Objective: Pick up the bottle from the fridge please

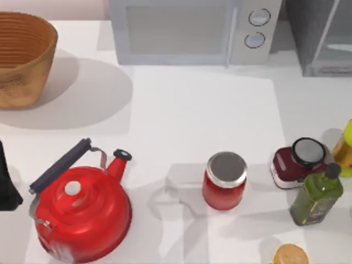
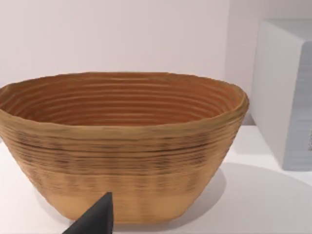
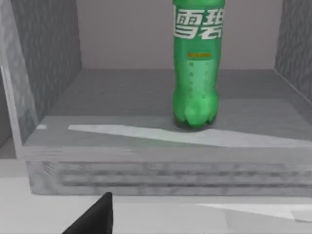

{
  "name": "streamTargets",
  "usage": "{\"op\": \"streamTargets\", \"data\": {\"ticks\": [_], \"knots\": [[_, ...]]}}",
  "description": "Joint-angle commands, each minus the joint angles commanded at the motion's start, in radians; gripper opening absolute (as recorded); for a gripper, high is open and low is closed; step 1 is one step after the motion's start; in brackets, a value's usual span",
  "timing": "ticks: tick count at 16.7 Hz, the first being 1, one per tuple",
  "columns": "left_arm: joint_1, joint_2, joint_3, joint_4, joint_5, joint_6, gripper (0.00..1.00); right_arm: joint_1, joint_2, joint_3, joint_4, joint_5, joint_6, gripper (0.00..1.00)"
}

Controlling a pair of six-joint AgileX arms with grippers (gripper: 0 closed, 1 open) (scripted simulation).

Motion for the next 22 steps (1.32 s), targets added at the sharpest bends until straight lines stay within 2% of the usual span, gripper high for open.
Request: {"op": "streamTargets", "data": {"ticks": [7, 10, 16, 19, 22], "knots": [[0.000, 0.000, 0.000, 0.000, 0.000, 0.000, 1.00, 0.028, 0.037, 0.067, -0.038, 0.027, -0.004, 1.00], [0.000, 0.000, 0.000, 0.000, 0.000, 0.000, 1.00, 0.073, 0.122, 0.231, -0.121, 0.078, -0.009, 1.00], [0.000, 0.000, 0.000, 0.000, 0.000, 0.000, 1.00, 0.197, 0.310, 0.684, -0.366, 0.210, -0.012, 1.00], [0.000, 0.000, 0.000, 0.000, 0.000, 0.000, 1.00, 0.245, 0.358, 0.805, -0.452, 0.259, -0.014, 1.00], [0.000, 0.000, 0.000, 0.000, 0.000, 0.000, 1.00, 0.258, 0.369, 0.833, -0.476, 0.273, -0.014, 1.00]]}}
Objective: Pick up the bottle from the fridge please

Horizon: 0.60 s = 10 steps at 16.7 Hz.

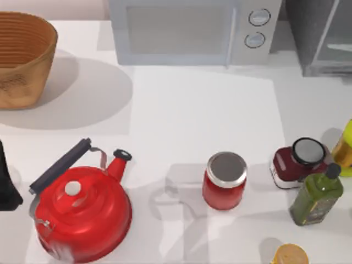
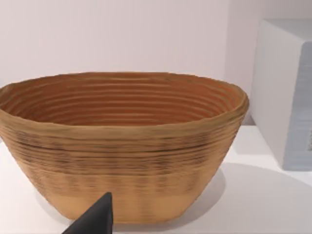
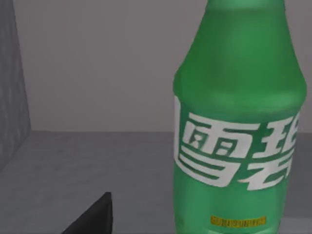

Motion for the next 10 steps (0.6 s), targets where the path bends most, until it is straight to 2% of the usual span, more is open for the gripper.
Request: {"op": "streamTargets", "data": {"ticks": [5, 10], "knots": [[0.000, 0.000, 0.000, 0.000, 0.000, 0.000, 1.00, -0.002, 0.008, 0.013, -0.007, -0.001, 0.000, 1.00], [0.000, 0.000, 0.000, 0.000, 0.000, 0.000, 1.00, 0.019, 0.107, 0.209, -0.094, 0.021, -0.001, 1.00]]}}
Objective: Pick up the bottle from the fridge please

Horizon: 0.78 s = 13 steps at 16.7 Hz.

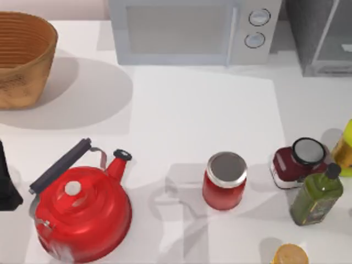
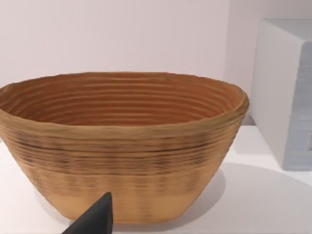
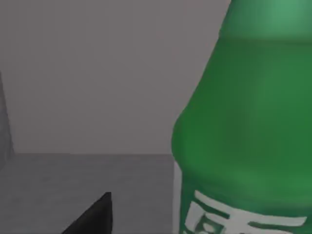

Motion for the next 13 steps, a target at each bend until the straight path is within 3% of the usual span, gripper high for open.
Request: {"op": "streamTargets", "data": {"ticks": [7, 13], "knots": [[0.000, 0.000, 0.000, 0.000, 0.000, 0.000, 1.00, 0.012, 0.044, 0.086, -0.050, 0.013, -0.001, 1.00], [0.000, 0.000, 0.000, 0.000, 0.000, 0.000, 1.00, 0.012, 0.044, 0.086, -0.050, 0.013, -0.001, 0.55]]}}
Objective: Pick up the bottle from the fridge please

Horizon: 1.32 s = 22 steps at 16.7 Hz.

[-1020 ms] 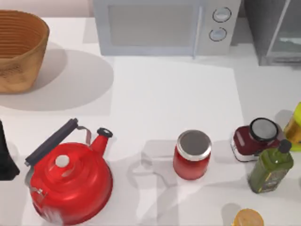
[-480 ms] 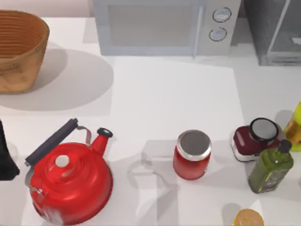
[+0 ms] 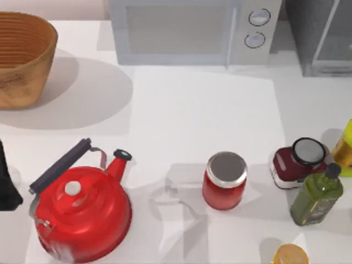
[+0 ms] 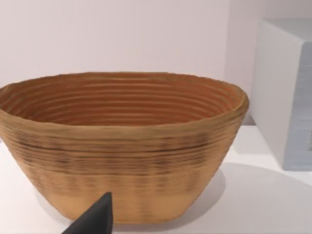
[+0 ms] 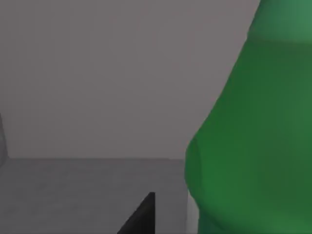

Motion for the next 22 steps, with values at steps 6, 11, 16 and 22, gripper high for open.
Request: {"op": "streamTargets", "data": {"ticks": [6, 11, 16, 22], "knots": [[0.000, 0.000, 0.000, 0.000, 0.000, 0.000, 1.00, 0.000, 0.000, 0.000, 0.000, 0.000, 0.000, 0.10], [0.000, 0.000, 0.000, 0.000, 0.000, 0.000, 1.00, 0.000, 0.000, 0.000, 0.000, 0.000, 0.000, 0.00], [0.000, 0.000, 0.000, 0.000, 0.000, 0.000, 1.00, -0.003, -0.001, -0.001, 0.000, 0.000, 0.001, 0.00], [0.000, 0.000, 0.000, 0.000, 0.000, 0.000, 1.00, -0.003, -0.075, 0.016, -0.100, -0.001, 0.002, 0.00]]}}
